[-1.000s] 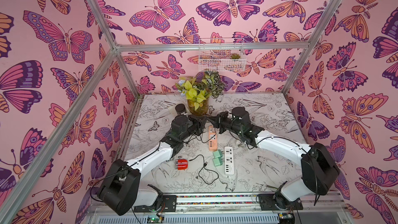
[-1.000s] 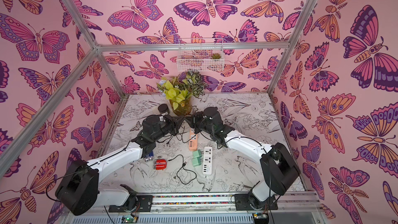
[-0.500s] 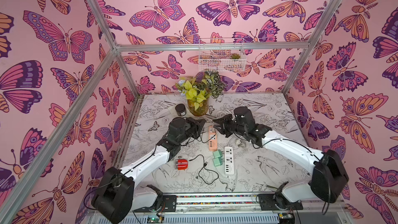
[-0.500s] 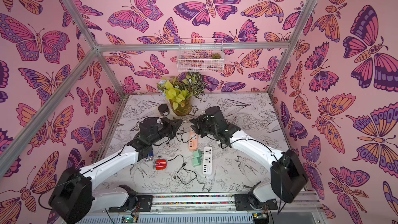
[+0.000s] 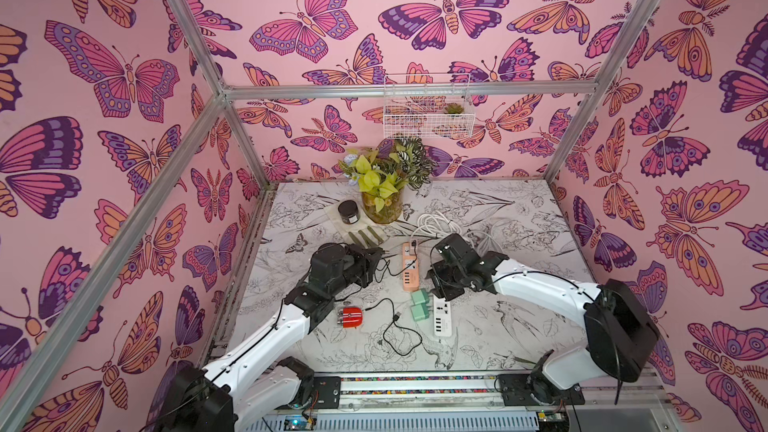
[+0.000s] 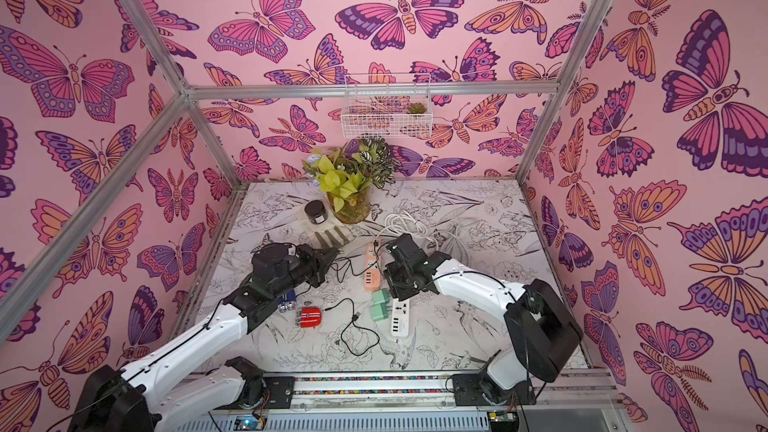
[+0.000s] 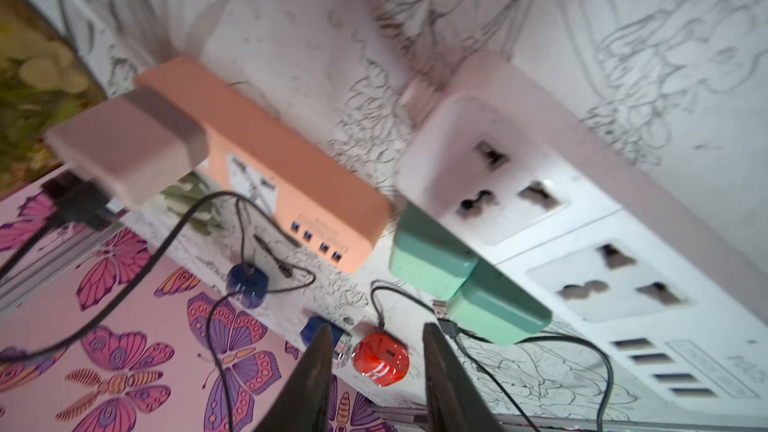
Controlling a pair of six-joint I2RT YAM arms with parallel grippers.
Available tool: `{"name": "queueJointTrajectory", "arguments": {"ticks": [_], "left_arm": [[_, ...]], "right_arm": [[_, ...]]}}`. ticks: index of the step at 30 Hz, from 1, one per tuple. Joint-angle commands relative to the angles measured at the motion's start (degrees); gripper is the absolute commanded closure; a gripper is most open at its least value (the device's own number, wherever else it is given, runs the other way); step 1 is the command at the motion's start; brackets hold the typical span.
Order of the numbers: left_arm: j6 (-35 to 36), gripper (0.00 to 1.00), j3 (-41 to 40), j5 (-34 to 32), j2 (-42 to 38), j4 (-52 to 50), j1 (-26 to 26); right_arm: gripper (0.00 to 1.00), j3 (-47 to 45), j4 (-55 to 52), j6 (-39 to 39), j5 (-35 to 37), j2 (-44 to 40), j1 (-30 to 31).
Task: Charge the electric shaver
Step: Pick up the plug from the center of the board.
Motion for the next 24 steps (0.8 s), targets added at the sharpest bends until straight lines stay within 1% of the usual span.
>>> {"name": "queueJointTrajectory", "arguments": {"ticks": [1,3,5,7,10,17,20,24], "left_arm": [[1.4,1.0,-0.9,-0.5,-1.4,-2.3,0.4],[1.5,1.0,-0.9,-0.4,-1.9,-2.6,0.5],[1.5,1.0,-0.9,-0.3,-2.3,-3.0,0.5],[1.5,1.0,-0.9,-0.2,-2.5,-3.3,0.6],[1.4,1.0,-0.8,-0.2,-3.0,-3.7,0.7],[1.4,1.0,-0.4,-0.1,-3.3,-3.9,1.2],[1.4,1.0,-0.4,0.0,-3.3,-3.9,1.2],[1.2,1.0,-0.5,-0.1,-3.2,-3.9,1.2]], "right_arm": [[0.58,3.3,-3.5,3.3,0.3,3.6,0.5],[0.56,4.2,-3.6,3.8,-0.4,5.5,0.6],[0.51,6.1,-5.6,3.8,-0.6,7.1,0.8],[0.49,7.5,-7.0,3.6,-1.0,8.4,1.0],[0.49,8.5,-9.1,3.6,-1.2,9.5,1.3],[0.49,7.7,-11.8,6.1,-0.9,9.5,1.9],[0.47,7.2,-11.6,7.6,-0.2,9.4,2.3],[0.45,8.2,-10.7,7.9,-0.1,12.0,2.3]]}}
